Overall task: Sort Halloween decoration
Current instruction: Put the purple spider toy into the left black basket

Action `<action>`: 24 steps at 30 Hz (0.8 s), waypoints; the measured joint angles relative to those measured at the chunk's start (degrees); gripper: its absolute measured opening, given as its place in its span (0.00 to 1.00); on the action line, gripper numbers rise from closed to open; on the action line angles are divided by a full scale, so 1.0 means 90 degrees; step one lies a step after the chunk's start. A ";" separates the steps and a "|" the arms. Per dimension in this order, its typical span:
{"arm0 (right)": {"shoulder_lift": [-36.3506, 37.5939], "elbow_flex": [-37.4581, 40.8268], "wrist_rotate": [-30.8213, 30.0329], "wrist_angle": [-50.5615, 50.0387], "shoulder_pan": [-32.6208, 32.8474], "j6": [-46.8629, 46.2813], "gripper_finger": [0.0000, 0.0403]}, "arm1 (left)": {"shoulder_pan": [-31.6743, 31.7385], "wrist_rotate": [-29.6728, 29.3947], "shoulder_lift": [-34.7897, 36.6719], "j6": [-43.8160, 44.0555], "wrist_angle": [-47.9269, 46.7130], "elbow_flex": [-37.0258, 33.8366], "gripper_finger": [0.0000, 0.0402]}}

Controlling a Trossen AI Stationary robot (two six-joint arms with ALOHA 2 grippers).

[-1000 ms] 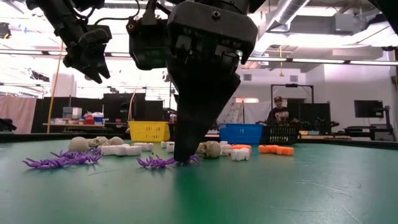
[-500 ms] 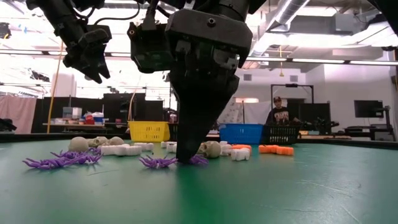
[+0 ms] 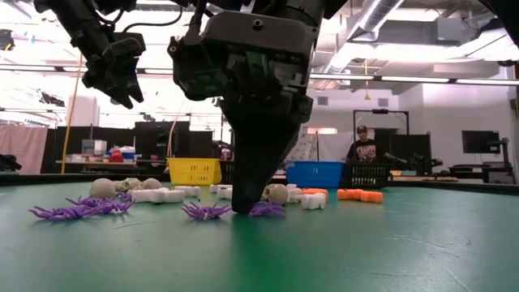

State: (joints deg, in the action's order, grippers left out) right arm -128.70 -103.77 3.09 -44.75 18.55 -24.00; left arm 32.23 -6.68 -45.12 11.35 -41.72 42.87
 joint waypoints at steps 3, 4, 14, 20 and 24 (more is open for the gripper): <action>-0.0002 -0.0100 0.0002 -0.0084 -0.0039 -0.0161 0.03 | 0.0000 0.0001 0.0000 -0.0002 -0.0002 0.0000 0.64; -0.0005 -0.0152 0.0005 -0.0096 -0.0061 -0.0167 0.03 | 0.0000 -0.0002 0.0000 -0.0002 -0.0002 0.0000 0.64; -0.0005 -0.1096 0.0002 -0.0653 -0.0504 0.0216 0.03 | 0.0000 0.0001 0.0000 -0.0002 -0.0002 0.0000 0.64; -0.0005 -0.1690 -0.0245 -0.1185 -0.0754 0.0595 0.03 | 0.0000 0.0001 0.0000 0.0000 0.0000 -0.0001 0.64; 0.0006 -0.1911 -0.0118 -0.1406 -0.0896 0.0760 0.07 | 0.0000 0.0001 0.0000 -0.0001 -0.0001 0.0000 0.64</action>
State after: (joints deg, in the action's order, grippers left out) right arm -128.65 -120.97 2.03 -57.41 10.48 -17.16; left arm 32.23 -6.68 -45.12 11.34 -41.73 42.87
